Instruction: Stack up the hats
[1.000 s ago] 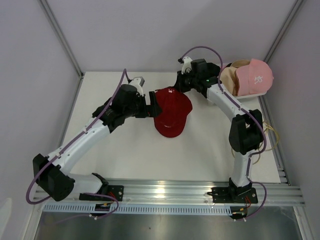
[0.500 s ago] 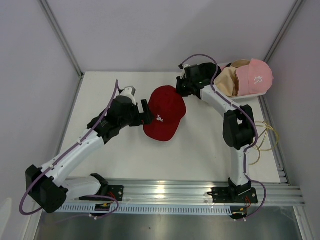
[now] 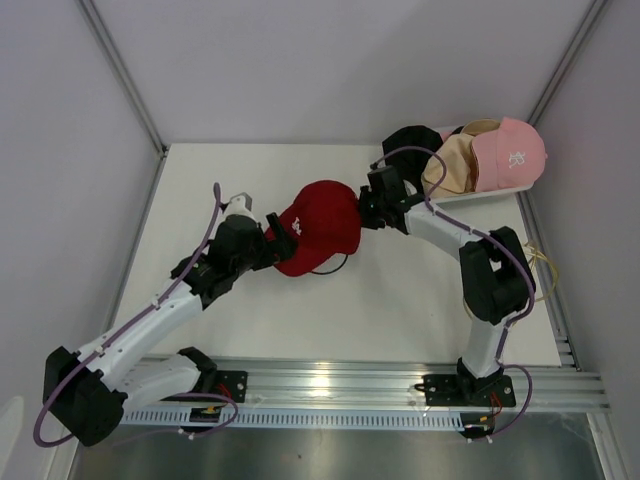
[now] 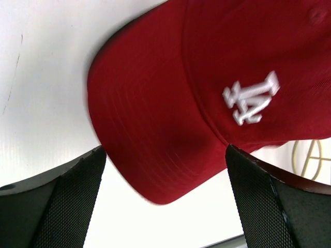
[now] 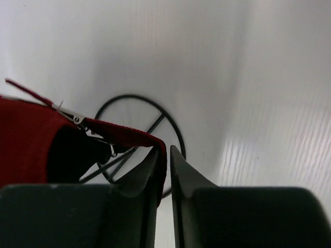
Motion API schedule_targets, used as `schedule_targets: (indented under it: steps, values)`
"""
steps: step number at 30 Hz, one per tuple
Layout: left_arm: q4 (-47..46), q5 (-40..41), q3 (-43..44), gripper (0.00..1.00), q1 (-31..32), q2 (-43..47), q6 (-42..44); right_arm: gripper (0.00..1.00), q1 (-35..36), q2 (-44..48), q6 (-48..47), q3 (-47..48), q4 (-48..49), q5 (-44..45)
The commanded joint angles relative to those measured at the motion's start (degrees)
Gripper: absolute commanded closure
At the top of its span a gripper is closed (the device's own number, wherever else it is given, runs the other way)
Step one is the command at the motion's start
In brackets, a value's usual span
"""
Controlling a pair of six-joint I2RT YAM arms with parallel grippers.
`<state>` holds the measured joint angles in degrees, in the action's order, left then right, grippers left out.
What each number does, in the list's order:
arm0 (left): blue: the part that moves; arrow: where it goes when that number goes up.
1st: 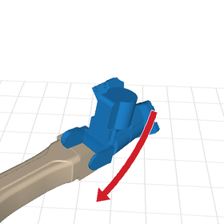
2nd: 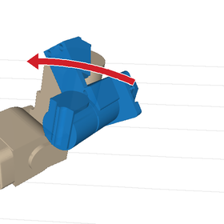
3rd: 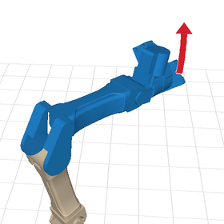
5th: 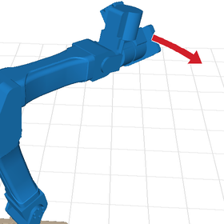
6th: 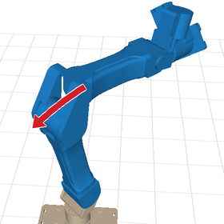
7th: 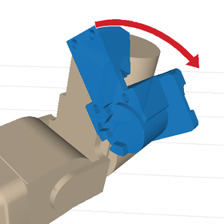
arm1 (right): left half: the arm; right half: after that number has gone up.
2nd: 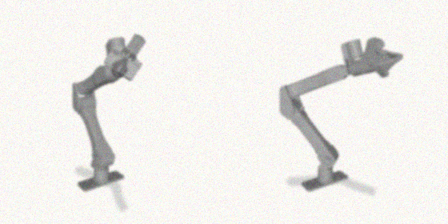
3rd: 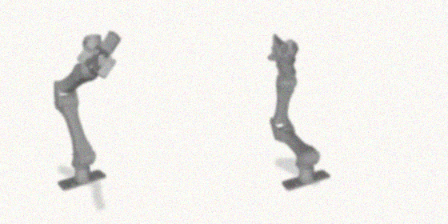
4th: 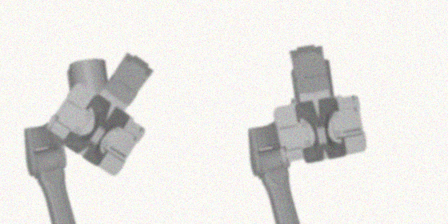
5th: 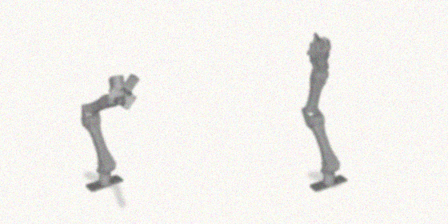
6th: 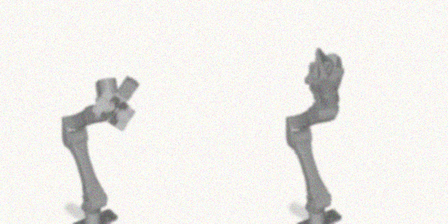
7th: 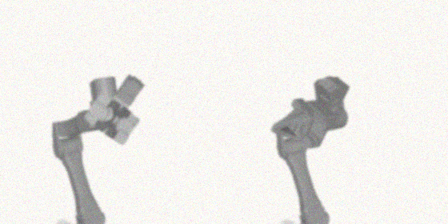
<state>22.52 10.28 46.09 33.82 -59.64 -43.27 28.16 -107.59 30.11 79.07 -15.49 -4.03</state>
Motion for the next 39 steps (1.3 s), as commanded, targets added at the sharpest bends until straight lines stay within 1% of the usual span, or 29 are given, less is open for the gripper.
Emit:
schedule_targets:
  steps: [1,2,4,5,7,8,10,11,12,14,16,21,25,29,31,32,33,34,38,39]
  values:
    - [-1.88,1.85,0.85,0.01,-1.12,1.54,-1.30,0.82,1.28,2.11,4.08,-6.11,-2.01,3.94]
    - [-1.78,1.50,1.11,0.01,-2.09,1.45,-0.86,0.72,1.37,3.60,4.17,-6.29,-2.27,3.94]
    - [-1.61,0.62,1.46,0.01,-3.32,1.02,0.90,0.58,1.63,4.84,3.56,-5.68,-3.75,5.26]
    - [-1.69,-0.86,1.90,0.00,-4.80,0.75,1.86,0.43,1.63,6.24,3.38,-5.42,-4.20,5.18]
    - [-1.78,-2.45,2.95,0.01,-6.74,0.40,4.32,0.33,1.72,8.26,3.03,-5.15,-4.99,5.44]
    - [-1.78,-2.98,3.74,0.00,-7.10,0.14,5.20,0.24,1.63,9.32,2.59,-5.06,-5.17,5.70]
    - [-1.43,-2.90,5.76,0.00,-7.37,-0.22,7.31,0.14,1.63,12.48,1.80,-4.54,-6.04,5.79]
    - [-1.17,-2.55,6.12,0.01,-7.63,-0.56,7.84,0.06,1.63,13.36,1.27,-3.49,-6.40,5.70]
    - [-0.99,-2.46,6.64,0.00,-7.81,-1.00,8.63,0.04,1.55,14.85,1.01,-2.87,-7.01,5.09]
    - [-0.29,-2.29,8.14,0.01,-8.33,-1.62,8.90,0.02,1.28,16.35,0.57,-1.03,-8.59,4.65]
    - [-0.11,-2.37,8.93,0.00,-8.77,-2.15,8.99,0.02,1.02,18.80,0.39,-0.41,-9.30,4.65]
    - [0.06,-2.37,9.46,0.00,-9.57,-1.71,9.43,0.02,-0.82,24.88,1.36,-1.89,-8.60,4.74]
    - [-0.37,-3.16,8.85,0.01,-9.57,-0.31,9.52,0.02,-2.23,28.13,-0.22,-2.25,-9.29,4.73]
    - [-0.64,-5.62,5.87,0.00,-9.57,3.28,9.25,0.01,-2.50,29.63,-1.45,-2.25,-10.09,6.32]
    - [-0.38,-3.53,3.06,0.00,-9.57,5.31,9.16,0.01,-2.59,29.98,-2.42,-2.43,-8.96,6.50]
    - [0.15,-1.43,2.44,0.00,-9.65,6.36,8.99,0.01,-2.59,30.07,-3.47,-2.60,-8.34,6.32]
    - [0.41,2.51,2.00,0.01,-9.83,8.20,8.99,0.01,-2.67,30.16,-3.91,-2.43,-8.07,6.32]
    - [0.76,3.68,1.29,0.00,-10.44,9.00,9.08,0.01,-2.67,30.25,-4.18,-2.43,-6.76,6.06]
    - [-2.39,3.52,0.06,0.01,-11.32,12.26,10.22,0.02,-2.67,29.46,-6.11,-1.38,-4.20,4.04]
    - [-2.83,2.73,0.32,0.00,-11.32,12.44,10.92,0.02,-2.50,29.02,-6.46,0.02,-4.11,1.51]
